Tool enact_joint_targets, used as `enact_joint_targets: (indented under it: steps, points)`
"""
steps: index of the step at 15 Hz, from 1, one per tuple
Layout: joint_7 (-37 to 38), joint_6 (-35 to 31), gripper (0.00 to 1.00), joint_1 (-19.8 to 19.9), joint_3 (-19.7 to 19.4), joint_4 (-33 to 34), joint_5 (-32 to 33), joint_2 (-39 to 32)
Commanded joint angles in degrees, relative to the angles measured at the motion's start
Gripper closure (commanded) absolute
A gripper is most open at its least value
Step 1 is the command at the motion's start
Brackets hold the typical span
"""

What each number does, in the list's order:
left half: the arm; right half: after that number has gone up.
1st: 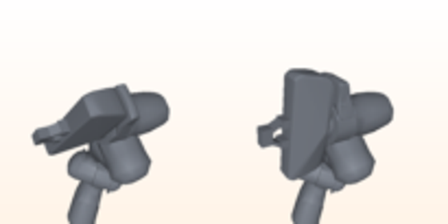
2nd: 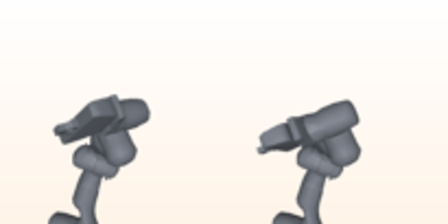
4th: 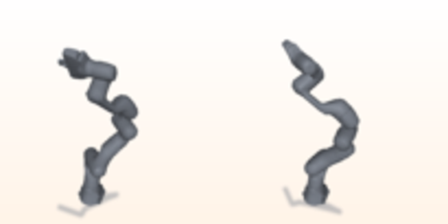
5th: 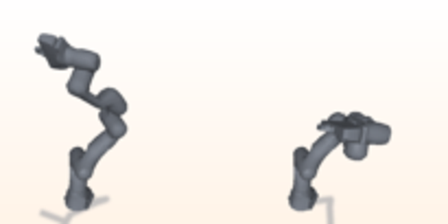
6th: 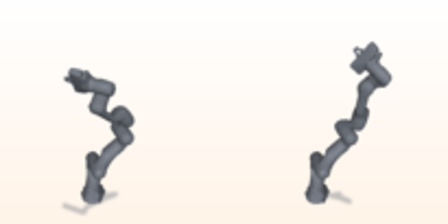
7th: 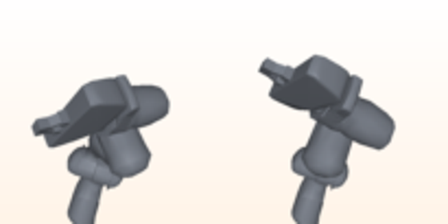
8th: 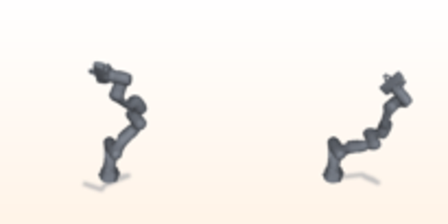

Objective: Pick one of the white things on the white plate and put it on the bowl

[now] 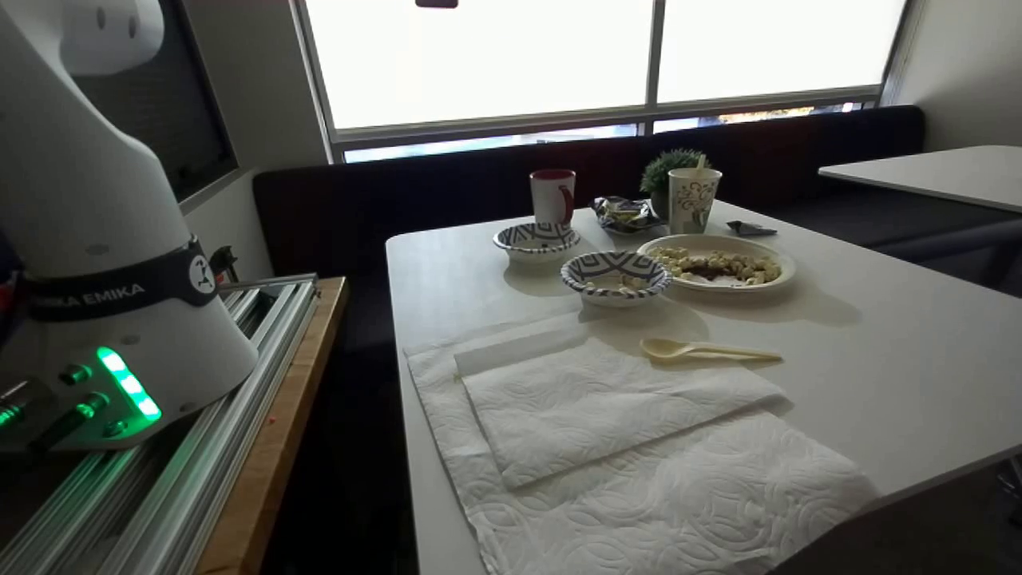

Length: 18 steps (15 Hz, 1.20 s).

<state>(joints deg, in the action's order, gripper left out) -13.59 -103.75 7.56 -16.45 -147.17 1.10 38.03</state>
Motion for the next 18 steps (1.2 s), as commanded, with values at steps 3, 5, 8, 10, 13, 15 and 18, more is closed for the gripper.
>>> enact_joint_targets:
  steps: [3, 5, 8, 10, 13, 15, 18]
  points:
    - [13.1, -7.1, 0.0, -4.7, 11.2, 2.3, -6.2, -10.8]
    - [17.2, -15.2, 0.0, -6.9, 14.7, 3.7, -9.0, -16.2]
    - [22.0, -30.2, 0.0, -7.2, 18.1, 7.4, -6.7, -26.3]
    - [22.4, -32.7, 0.0, -6.7, 18.9, 11.0, -2.5, -33.1]
    - [22.3, -34.6, 0.0, -7.5, 18.5, 16.6, 0.2, -41.6]
    - [23.4, -34.0, 0.0, -8.4, 18.4, 21.2, 2.2, -47.2]
    - [26.6, -33.4, 0.0, -10.6, 18.6, 27.0, 2.0, -53.5]
